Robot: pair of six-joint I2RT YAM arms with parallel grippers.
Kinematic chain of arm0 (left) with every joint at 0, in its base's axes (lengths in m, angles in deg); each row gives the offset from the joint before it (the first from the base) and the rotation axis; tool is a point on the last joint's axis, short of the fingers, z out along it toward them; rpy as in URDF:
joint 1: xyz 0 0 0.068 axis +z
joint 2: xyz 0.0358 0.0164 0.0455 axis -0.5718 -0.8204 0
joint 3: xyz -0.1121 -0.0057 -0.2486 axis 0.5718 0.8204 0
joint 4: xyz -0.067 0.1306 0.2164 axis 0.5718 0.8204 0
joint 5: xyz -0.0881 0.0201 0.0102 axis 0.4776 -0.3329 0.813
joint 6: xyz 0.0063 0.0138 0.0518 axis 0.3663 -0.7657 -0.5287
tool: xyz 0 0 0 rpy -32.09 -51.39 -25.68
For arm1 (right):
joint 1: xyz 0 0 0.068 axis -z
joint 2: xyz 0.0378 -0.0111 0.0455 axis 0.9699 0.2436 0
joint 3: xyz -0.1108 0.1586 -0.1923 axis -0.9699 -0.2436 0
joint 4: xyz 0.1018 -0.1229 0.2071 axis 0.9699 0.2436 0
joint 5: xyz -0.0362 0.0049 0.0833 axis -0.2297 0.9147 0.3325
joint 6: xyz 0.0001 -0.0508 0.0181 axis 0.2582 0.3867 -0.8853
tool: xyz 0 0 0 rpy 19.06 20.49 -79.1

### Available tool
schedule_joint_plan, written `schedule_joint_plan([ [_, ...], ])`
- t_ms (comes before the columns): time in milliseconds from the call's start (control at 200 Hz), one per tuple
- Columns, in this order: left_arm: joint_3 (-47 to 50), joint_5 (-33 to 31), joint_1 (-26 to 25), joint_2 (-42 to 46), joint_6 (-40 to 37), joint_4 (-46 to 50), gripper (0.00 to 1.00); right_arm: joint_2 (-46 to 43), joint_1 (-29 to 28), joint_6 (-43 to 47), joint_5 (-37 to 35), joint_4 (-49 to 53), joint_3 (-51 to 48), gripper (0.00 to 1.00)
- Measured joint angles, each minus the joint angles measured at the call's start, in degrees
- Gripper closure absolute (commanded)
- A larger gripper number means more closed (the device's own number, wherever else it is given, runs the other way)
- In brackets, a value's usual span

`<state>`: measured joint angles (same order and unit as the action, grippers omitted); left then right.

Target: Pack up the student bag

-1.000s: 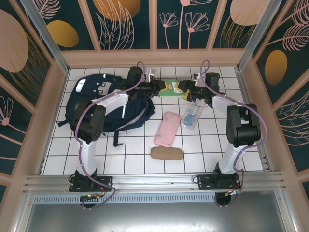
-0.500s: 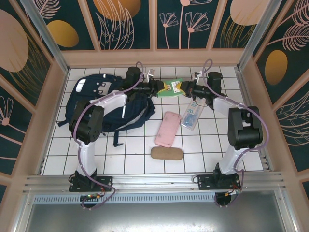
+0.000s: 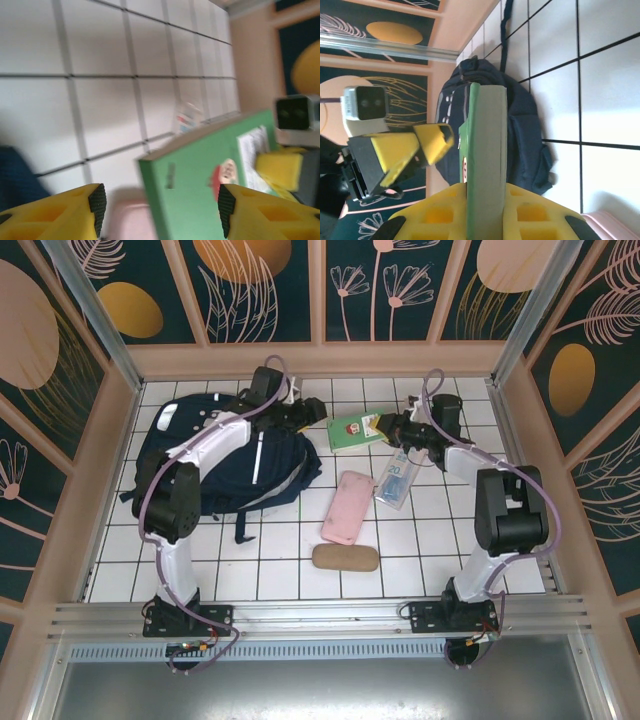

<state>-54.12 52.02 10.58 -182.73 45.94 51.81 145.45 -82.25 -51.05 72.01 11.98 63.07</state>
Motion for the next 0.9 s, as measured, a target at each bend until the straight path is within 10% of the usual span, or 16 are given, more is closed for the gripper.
schedule_joint_plan([
  [295, -1.97, -27.36, -0.48, 0.68, -13.29, 16.68, 0.38, -1.22, 0.0, 0.57, -3.06, 1.09, -2.47, 1.0],
  [575, -1.97, -40.19, -4.83, -3.43, -19.3, 23.02, 0.46, -1.22, 0.0, -0.35, -3.96, 0.57, -3.5, 1.0],
  [796, -1.97, -46.73, -6.69, -6.01, -21.68, 24.87, 1.0, -1.22, -0.13, -0.96, -4.09, -0.13, -3.52, 1.0],
  [901, -2.45, -47.71, -6.99, -6.08, -22.05, 25.51, 1.0, -1.22, -0.39, -1.38, -4.42, -0.55, -3.52, 1.0],
])
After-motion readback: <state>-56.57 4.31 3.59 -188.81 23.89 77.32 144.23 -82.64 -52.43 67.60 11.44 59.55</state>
